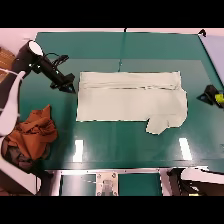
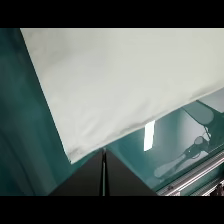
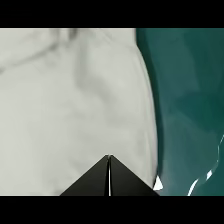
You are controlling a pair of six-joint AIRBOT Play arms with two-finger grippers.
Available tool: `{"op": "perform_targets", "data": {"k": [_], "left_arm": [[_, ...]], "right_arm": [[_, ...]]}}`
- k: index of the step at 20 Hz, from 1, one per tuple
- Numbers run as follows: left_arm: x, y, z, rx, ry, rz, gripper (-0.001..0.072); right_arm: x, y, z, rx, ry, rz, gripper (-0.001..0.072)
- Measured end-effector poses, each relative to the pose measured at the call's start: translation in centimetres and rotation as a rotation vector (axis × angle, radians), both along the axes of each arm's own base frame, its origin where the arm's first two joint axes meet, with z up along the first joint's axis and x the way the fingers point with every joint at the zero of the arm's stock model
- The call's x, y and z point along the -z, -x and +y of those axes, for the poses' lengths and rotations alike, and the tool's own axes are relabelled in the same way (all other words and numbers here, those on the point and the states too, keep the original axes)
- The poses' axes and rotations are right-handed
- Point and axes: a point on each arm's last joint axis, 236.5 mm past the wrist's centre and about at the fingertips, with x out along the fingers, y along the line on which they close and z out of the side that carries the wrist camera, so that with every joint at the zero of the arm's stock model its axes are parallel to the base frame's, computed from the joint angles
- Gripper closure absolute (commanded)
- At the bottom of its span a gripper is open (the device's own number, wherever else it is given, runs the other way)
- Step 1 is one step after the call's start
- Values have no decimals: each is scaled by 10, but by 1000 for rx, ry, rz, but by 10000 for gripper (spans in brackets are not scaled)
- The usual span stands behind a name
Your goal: Fold the shirts.
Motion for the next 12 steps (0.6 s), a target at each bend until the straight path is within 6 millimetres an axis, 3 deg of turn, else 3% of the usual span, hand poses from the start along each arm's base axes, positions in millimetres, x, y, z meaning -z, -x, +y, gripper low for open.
{"op": "perform_targets", "data": {"k": [3,4,5,6,10,12], "left_arm": [[-5,44,5,-62,-29,-53,681],[-3,57,6,-96,-33,-76,505],[0,71,5,-133,-25,-99,173],[6,83,4,-168,-14,-110,128],[43,113,-13,-339,62,-116,128],[59,117,-28,-410,99,-134,129]], "right_arm": [[3,46,-1,99,-4,8,691],[5,56,0,131,-3,8,690],[8,65,1,161,-2,7,666],[11,71,4,177,-6,11,629],[26,87,12,223,-23,29,628],[31,90,12,241,-25,31,628]]}}
